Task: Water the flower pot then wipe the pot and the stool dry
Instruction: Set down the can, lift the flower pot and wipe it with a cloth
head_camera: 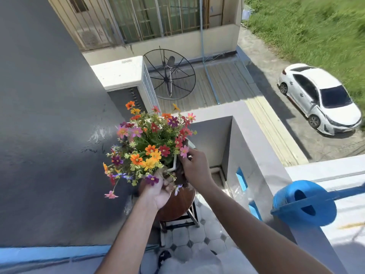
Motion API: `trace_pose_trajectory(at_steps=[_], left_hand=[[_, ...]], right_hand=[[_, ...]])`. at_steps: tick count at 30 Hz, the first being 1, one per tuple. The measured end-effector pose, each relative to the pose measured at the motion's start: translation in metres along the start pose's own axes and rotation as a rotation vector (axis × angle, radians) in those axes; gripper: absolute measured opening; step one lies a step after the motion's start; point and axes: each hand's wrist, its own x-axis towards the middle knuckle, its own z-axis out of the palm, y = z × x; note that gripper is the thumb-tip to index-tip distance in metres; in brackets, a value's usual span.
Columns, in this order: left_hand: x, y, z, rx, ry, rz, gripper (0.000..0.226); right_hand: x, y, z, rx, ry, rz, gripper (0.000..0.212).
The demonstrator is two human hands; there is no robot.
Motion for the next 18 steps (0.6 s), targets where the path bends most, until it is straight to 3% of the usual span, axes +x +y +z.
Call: trace_pose_trajectory(at_steps=[2,8,18], left_hand=[[0.0,0.003,-0.002,-0.012,-0.02,0.01,0.008],[-0.007,0.011,-0.01,-0.002,-0.147,-0.013,0.022],[-0.004,0.01,-0.005,0.029,-0.111,0.002,0.013]], right_hand=[[0.002,-0.005,-0.002,0.013,0.027,0.0,0.02],[0.005,0.015,-0.016,-0.09,0.09,0.038,0.016],[0.004,-0.021,-0.012,0.095,0.084,0.011,0.029]])
